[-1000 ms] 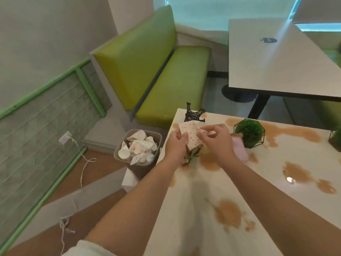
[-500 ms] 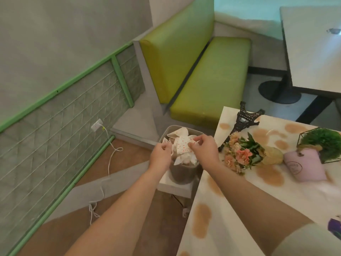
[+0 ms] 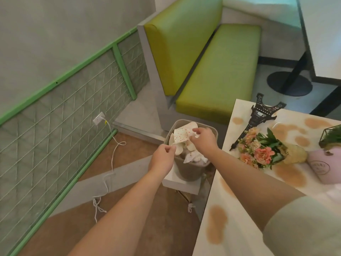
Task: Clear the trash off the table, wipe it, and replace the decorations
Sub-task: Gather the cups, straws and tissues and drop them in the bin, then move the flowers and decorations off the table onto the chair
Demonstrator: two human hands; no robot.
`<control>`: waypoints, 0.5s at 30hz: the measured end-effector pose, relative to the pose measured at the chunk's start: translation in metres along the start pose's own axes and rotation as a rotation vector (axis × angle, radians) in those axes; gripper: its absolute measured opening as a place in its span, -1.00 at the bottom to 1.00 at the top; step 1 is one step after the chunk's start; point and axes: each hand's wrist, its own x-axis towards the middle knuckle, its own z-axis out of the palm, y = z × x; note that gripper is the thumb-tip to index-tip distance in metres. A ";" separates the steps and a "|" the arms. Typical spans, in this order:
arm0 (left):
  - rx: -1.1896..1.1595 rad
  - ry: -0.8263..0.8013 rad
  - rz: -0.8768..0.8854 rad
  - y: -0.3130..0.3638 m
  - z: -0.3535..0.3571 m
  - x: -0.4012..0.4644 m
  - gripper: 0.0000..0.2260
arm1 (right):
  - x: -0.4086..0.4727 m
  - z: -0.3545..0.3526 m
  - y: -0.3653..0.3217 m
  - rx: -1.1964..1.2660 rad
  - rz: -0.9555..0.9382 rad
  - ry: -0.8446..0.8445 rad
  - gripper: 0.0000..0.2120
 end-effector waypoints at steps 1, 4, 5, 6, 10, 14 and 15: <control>0.001 0.000 0.003 0.002 0.001 0.000 -0.80 | -0.003 -0.003 0.001 -0.012 -0.017 -0.003 -0.66; -0.008 -0.005 0.014 0.014 0.008 -0.006 -0.81 | -0.020 -0.019 0.001 -0.012 -0.045 0.047 -0.71; -0.019 -0.007 0.020 0.015 0.009 -0.006 -0.81 | -0.024 -0.020 -0.001 0.005 -0.050 0.066 -0.73; -0.032 -0.025 0.043 0.026 0.015 -0.012 -0.80 | -0.032 -0.032 0.002 0.032 -0.049 0.100 -0.76; -0.053 -0.103 0.083 0.054 0.034 -0.029 -0.75 | -0.056 -0.064 0.004 0.163 -0.046 0.188 -0.84; 0.018 -0.163 0.157 0.084 0.063 -0.051 -0.77 | -0.081 -0.111 0.020 0.205 -0.030 0.292 -0.91; 0.035 -0.182 0.180 0.095 0.072 -0.059 -0.77 | -0.088 -0.126 0.028 0.218 -0.012 0.327 -0.92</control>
